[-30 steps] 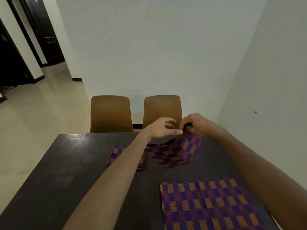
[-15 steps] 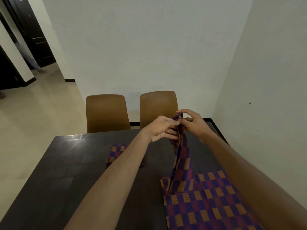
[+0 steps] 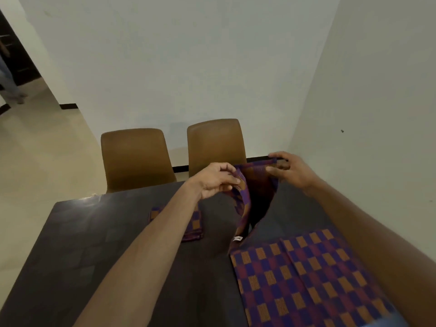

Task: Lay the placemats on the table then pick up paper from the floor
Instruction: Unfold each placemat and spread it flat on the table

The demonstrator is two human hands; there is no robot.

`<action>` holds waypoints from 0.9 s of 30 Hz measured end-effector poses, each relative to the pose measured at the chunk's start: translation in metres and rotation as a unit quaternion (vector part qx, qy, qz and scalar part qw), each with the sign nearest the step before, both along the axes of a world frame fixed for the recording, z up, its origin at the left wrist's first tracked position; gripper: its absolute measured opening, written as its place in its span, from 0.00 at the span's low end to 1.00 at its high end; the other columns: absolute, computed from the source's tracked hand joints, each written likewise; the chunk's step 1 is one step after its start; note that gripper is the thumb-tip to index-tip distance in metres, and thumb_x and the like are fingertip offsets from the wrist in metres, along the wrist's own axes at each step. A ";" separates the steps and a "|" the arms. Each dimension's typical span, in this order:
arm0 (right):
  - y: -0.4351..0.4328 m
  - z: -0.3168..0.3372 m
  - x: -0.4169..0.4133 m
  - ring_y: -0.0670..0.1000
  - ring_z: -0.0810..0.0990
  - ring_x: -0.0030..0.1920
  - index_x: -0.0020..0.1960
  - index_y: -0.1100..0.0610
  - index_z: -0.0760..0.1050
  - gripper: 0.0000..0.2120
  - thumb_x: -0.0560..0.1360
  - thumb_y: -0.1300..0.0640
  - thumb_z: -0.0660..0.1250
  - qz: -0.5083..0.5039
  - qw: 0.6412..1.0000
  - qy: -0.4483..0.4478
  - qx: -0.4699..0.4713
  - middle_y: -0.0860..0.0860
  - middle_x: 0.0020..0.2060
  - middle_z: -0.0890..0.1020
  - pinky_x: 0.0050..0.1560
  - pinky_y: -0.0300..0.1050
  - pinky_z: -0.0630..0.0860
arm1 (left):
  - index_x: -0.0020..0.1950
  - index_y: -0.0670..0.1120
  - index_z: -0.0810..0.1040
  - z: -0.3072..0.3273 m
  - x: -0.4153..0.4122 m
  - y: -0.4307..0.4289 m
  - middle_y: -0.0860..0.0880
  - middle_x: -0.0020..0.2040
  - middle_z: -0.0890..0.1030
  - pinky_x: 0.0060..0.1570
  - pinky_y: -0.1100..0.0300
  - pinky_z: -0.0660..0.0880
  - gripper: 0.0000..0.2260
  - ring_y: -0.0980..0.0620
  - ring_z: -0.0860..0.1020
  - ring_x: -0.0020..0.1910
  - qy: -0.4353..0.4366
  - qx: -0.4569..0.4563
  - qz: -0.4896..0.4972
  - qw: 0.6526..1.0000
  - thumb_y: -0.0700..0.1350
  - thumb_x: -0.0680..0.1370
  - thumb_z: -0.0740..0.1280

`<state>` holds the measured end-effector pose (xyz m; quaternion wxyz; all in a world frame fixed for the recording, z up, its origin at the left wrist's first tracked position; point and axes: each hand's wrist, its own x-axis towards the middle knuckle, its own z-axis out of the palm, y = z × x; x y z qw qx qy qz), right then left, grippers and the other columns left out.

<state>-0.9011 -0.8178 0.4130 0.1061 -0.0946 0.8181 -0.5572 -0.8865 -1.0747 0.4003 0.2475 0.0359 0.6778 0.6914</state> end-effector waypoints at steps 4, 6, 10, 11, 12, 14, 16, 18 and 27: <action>0.025 0.000 -0.004 0.52 0.82 0.50 0.52 0.55 0.83 0.07 0.76 0.62 0.70 0.237 0.947 -0.182 0.121 0.53 0.47 0.85 0.53 0.49 0.76 | 0.60 0.41 0.80 0.000 -0.007 -0.002 0.43 0.50 0.84 0.34 0.66 0.79 0.16 0.52 0.83 0.40 -0.049 -0.036 -0.127 0.990 0.26 0.77 0.65; 0.029 0.007 -0.011 0.51 0.82 0.45 0.51 0.55 0.84 0.07 0.76 0.63 0.69 0.313 0.893 -0.270 0.180 0.54 0.46 0.86 0.49 0.48 0.78 | 0.51 0.40 0.84 0.002 -0.008 -0.001 0.44 0.45 0.86 0.37 0.65 0.81 0.14 0.51 0.85 0.40 -0.112 -0.099 -0.242 0.959 0.25 0.77 0.63; 0.035 0.010 -0.059 0.46 0.70 0.27 0.42 0.52 0.83 0.07 0.75 0.63 0.71 0.286 0.804 -0.237 0.465 0.51 0.34 0.84 0.25 0.37 0.65 | 0.49 0.34 0.83 -0.005 -0.027 0.015 0.38 0.47 0.85 0.50 0.57 0.83 0.09 0.42 0.85 0.49 -0.190 -0.338 -0.294 0.874 0.26 0.78 0.63; 0.040 0.005 -0.075 0.48 0.73 0.28 0.41 0.53 0.82 0.07 0.73 0.64 0.71 0.207 0.814 -0.171 0.515 0.51 0.33 0.84 0.27 0.38 0.69 | 0.52 0.34 0.82 -0.008 -0.039 0.017 0.37 0.50 0.84 0.50 0.57 0.83 0.07 0.42 0.84 0.53 -0.159 -0.416 -0.250 0.860 0.29 0.78 0.65; 0.049 0.000 -0.092 0.52 0.79 0.34 0.43 0.55 0.82 0.07 0.72 0.65 0.69 0.098 0.839 -0.068 0.531 0.54 0.36 0.84 0.33 0.40 0.74 | 0.54 0.34 0.81 -0.012 -0.051 0.016 0.37 0.52 0.84 0.45 0.58 0.82 0.07 0.41 0.83 0.54 -0.079 -0.493 -0.158 0.852 0.31 0.79 0.66; 0.071 -0.004 -0.119 0.64 0.82 0.46 0.50 0.61 0.82 0.14 0.70 0.69 0.62 -0.135 0.880 0.120 0.439 0.63 0.45 0.82 0.47 0.51 0.80 | 0.53 0.35 0.79 -0.011 -0.071 0.008 0.38 0.51 0.82 0.41 0.55 0.77 0.06 0.40 0.82 0.54 0.127 -0.579 0.086 0.801 0.34 0.79 0.65; 0.093 -0.001 -0.135 0.68 0.80 0.49 0.52 0.65 0.80 0.17 0.69 0.71 0.58 -0.227 0.870 0.232 0.372 0.67 0.49 0.80 0.51 0.57 0.78 | 0.52 0.36 0.79 -0.002 -0.081 0.004 0.38 0.49 0.81 0.43 0.53 0.73 0.07 0.38 0.81 0.51 0.228 -0.568 0.223 0.759 0.34 0.78 0.62; 0.110 -0.002 -0.148 0.66 0.77 0.55 0.54 0.67 0.78 0.16 0.71 0.72 0.57 -0.213 0.849 0.298 0.381 0.64 0.57 0.78 0.55 0.57 0.75 | 0.51 0.37 0.79 -0.005 -0.090 0.004 0.38 0.50 0.81 0.43 0.55 0.72 0.06 0.40 0.81 0.51 0.259 -0.546 0.238 0.760 0.37 0.79 0.63; 0.181 -0.144 -0.134 0.68 0.80 0.52 0.50 0.67 0.79 0.17 0.70 0.65 0.55 -0.197 0.897 0.172 0.355 0.68 0.51 0.81 0.56 0.57 0.75 | 0.70 0.42 0.74 -0.154 -0.044 0.021 0.45 0.74 0.72 0.74 0.51 0.64 0.16 0.47 0.64 0.77 0.272 -0.571 0.000 0.775 0.41 0.82 0.60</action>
